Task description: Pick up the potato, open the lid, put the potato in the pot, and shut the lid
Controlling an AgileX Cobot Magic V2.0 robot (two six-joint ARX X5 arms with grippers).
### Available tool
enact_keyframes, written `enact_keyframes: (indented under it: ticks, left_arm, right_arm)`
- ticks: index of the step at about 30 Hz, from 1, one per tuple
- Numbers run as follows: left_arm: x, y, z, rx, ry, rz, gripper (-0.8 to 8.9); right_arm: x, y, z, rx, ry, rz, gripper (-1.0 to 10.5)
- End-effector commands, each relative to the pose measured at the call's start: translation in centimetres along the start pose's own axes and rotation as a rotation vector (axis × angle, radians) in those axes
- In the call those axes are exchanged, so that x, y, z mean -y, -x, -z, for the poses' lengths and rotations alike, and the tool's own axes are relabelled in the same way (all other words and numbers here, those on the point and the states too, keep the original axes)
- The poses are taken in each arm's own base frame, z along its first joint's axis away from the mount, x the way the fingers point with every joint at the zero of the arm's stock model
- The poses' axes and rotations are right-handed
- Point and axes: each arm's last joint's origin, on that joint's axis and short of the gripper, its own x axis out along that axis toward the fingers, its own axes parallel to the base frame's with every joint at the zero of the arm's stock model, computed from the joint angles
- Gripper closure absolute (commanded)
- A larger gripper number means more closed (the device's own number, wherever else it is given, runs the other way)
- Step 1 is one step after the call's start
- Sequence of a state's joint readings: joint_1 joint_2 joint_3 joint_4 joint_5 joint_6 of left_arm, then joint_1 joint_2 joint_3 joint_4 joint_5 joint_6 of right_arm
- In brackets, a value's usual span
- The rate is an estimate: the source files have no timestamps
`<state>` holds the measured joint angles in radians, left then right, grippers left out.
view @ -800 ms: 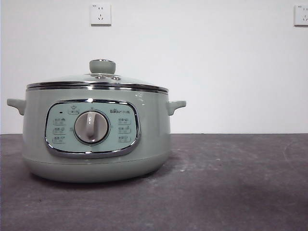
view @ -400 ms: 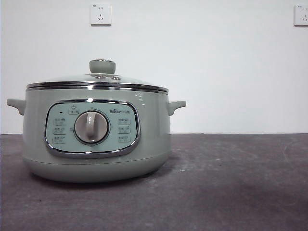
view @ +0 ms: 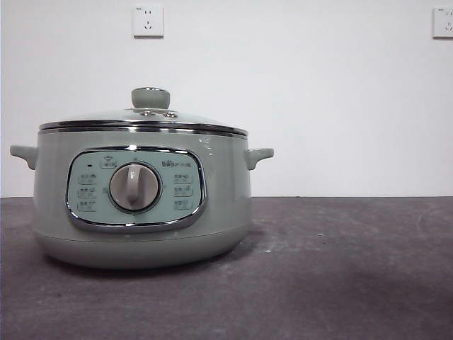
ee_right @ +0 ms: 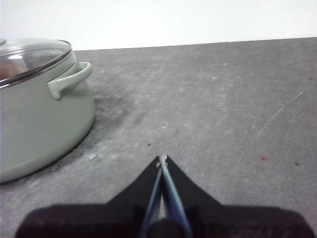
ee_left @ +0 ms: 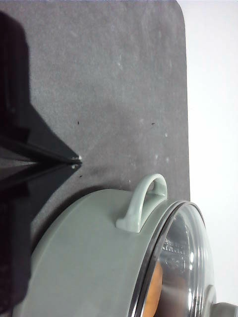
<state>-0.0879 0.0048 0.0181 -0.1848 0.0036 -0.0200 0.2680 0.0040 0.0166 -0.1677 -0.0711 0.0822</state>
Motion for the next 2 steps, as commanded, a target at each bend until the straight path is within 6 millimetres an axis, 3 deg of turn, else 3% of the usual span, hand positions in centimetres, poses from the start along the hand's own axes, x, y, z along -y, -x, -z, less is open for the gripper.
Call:
enact_keyframes:
  ticks: [1, 2]
  left_arm:
    - [-0.03, -0.13, 0.44, -0.010, 0.010, -0.004, 8.16]
    - [-0.03, -0.13, 0.44, -0.010, 0.010, -0.004, 8.16]
  right_arm:
    - [0.05, -0.08, 0.45, -0.019, -0.008, 0.005, 9.5]
    - [0.05, -0.09, 0.45, -0.020, -0.008, 0.005, 9.5]
